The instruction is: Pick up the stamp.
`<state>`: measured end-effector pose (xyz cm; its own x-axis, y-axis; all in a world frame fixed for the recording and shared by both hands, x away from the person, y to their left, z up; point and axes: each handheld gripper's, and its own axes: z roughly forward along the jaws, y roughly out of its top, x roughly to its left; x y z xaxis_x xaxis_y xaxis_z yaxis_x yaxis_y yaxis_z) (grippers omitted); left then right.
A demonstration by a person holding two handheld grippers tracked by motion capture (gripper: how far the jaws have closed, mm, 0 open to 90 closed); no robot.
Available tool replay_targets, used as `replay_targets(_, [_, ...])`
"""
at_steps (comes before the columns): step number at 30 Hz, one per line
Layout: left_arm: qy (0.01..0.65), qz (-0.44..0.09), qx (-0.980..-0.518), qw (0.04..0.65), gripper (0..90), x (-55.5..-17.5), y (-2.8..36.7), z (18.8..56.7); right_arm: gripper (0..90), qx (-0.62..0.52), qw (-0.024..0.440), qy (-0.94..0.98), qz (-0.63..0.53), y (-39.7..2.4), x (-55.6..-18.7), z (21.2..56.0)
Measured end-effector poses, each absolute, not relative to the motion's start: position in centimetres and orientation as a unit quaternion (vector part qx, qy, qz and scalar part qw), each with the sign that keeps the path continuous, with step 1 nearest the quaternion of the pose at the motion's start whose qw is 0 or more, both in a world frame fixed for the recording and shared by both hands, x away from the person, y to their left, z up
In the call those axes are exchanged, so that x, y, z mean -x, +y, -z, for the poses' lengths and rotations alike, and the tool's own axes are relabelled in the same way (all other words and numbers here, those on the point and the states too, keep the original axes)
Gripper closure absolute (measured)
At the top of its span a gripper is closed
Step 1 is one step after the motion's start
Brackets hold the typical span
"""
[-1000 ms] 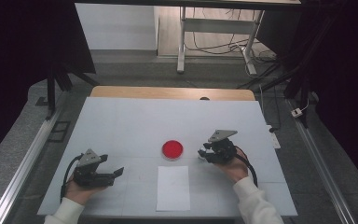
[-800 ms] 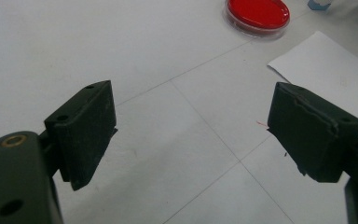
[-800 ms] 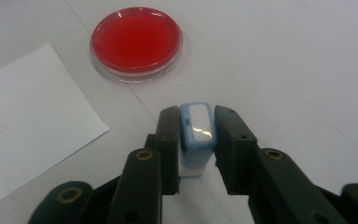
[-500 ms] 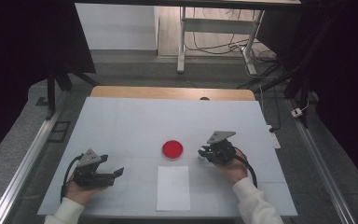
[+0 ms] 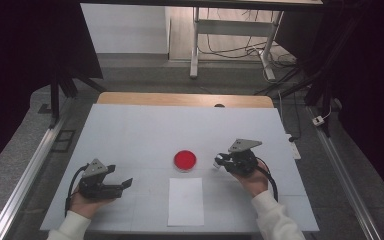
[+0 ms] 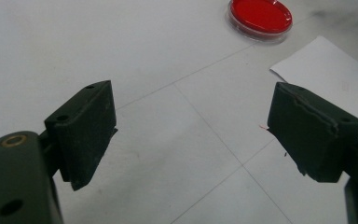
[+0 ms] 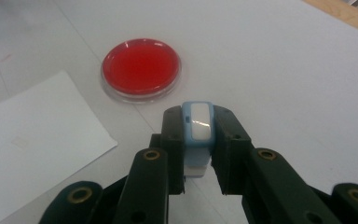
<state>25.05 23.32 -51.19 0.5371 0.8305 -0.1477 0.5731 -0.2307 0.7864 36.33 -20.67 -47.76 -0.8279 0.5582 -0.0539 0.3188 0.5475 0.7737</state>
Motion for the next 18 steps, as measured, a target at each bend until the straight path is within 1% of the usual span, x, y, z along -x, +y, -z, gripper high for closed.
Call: replay_targets(18, [0.459, -0.164, -0.767, 0.417, 16.6, -25.3, 23.0, 51.5, 75.3, -0.26, 0.151, 0.84, -0.451, -21.5, -35.7, 46.5])
